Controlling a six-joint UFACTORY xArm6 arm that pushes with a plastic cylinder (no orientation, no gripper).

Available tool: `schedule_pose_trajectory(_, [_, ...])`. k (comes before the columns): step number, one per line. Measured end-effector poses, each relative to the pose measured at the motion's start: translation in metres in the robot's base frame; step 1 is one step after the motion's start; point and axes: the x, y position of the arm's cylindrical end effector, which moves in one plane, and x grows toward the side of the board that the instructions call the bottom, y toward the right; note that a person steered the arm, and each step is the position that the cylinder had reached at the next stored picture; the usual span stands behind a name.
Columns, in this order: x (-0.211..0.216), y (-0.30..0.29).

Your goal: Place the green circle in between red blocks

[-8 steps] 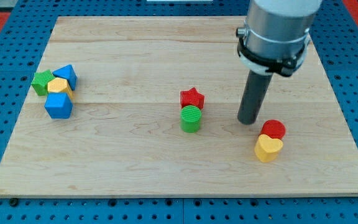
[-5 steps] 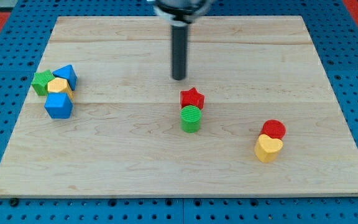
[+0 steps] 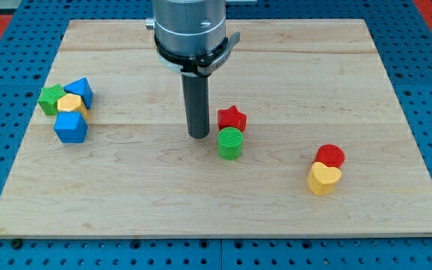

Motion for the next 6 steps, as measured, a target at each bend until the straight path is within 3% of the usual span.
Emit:
schedule_pose_trajectory(1, [0.014,0.000])
schedule_pose_trajectory(4, [0.036,0.078])
schedule_pose_trajectory(6, [0.033,0.097])
